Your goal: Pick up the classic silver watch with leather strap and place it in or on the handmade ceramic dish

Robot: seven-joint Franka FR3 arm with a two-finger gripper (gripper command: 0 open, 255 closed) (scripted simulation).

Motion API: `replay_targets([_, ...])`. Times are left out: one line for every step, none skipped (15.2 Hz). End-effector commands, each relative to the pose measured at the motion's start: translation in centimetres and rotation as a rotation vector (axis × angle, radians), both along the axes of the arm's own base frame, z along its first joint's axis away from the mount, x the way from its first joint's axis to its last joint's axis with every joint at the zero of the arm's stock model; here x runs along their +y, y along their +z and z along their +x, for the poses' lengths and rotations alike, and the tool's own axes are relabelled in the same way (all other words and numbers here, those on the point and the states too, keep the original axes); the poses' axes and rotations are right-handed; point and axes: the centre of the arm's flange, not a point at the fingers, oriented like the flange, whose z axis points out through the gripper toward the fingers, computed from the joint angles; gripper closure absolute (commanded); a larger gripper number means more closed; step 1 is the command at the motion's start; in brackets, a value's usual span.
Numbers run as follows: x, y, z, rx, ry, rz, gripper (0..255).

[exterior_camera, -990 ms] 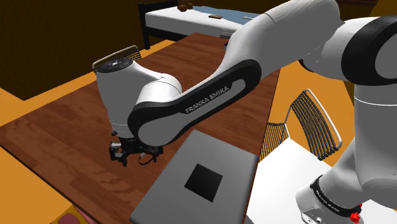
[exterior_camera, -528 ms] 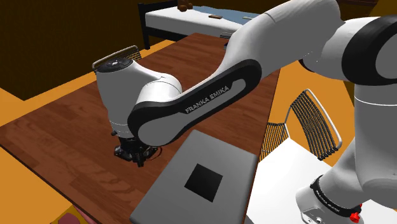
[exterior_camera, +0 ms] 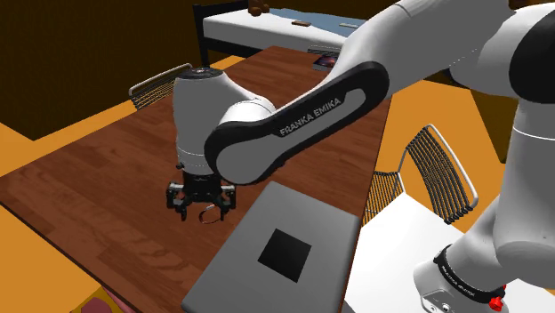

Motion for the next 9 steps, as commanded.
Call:
replay_targets([-3.9,0.8,0.3,0.010,-0.099,0.122,0])
replay_targets([-6.0,1.1,0.2,0.016,-0.146,0.183,0])
replay_targets([-8.1,1.2,0.0,0.022,-0.192,0.244,0])
replay_targets([-9.0,1.2,0.0,0.024,-0.212,0.270,0])
replay_targets([-8.8,0.8,0.0,0.024,-0.212,0.270,0])
replay_targets([-8.5,0.3,0.0,0.024,-0.212,0.270,0])
replay_targets([-8.3,-0.2,0.0,0.024,-0.212,0.270,0])
replay_targets([-8.1,-0.7,0.0,0.024,-0.212,0.270,0])
replay_targets([-7.9,-1.1,0.0,0.024,-0.212,0.270,0])
